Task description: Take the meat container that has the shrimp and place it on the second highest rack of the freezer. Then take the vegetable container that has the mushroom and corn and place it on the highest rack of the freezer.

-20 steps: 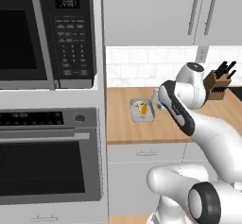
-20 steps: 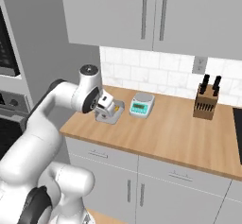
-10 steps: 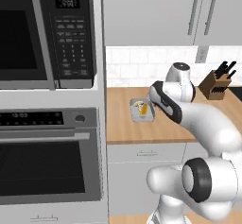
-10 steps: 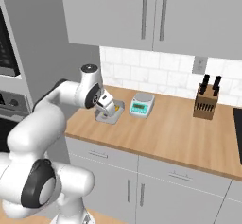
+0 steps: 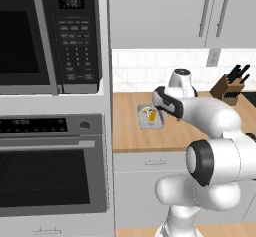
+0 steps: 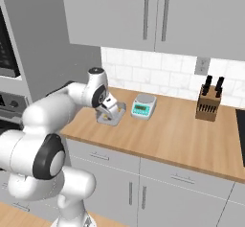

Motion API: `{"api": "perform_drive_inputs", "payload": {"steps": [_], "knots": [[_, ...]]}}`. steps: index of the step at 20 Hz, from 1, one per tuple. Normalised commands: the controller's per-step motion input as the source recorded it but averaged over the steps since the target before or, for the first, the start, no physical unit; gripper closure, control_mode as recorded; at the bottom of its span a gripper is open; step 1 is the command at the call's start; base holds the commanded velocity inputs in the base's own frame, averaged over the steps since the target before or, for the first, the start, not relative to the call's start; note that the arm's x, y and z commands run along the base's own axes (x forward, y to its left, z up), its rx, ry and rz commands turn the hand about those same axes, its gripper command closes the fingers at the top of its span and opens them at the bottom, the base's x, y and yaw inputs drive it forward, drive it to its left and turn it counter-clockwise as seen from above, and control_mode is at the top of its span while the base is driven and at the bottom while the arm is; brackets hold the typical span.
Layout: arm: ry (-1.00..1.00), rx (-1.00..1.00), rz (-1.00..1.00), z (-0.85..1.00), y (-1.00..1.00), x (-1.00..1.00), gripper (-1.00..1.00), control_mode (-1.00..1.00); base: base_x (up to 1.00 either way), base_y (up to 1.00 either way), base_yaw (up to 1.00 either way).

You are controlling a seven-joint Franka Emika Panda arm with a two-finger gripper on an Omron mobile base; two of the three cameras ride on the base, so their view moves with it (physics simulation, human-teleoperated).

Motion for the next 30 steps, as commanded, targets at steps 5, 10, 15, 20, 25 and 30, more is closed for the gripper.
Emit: {"api": "perform_drive_inputs", "payload": {"steps": [5, 10, 15, 20, 25, 30], "knots": [[0.07, 0.01, -0.03, -0.24, -0.12, 0.36, -1.00, -1.00, 0.00, 0.00, 0.00], [0.04, 0.00, 0.00, -0.20, -0.06, 0.21, -1.00, -1.00, 0.00, 0.00, 0.00], [0.00, 0.00, 0.00, -0.24, 0.00, 0.19, -1.00, -1.00, 0.00, 0.00, 0.00], [0.00, 0.00, 0.00, -0.14, 0.00, 0.46, -1.00, -1.00, 0.00, 0.00, 0.00], [0.00, 0.00, -0.02, -0.10, 0.00, 0.53, -1.00, -1.00, 0.00, 0.00, 0.00], [0.00, 0.01, -0.01, -0.24, -0.04, 0.13, -1.00, -1.00, 0.00, 0.00, 0.00]]}}
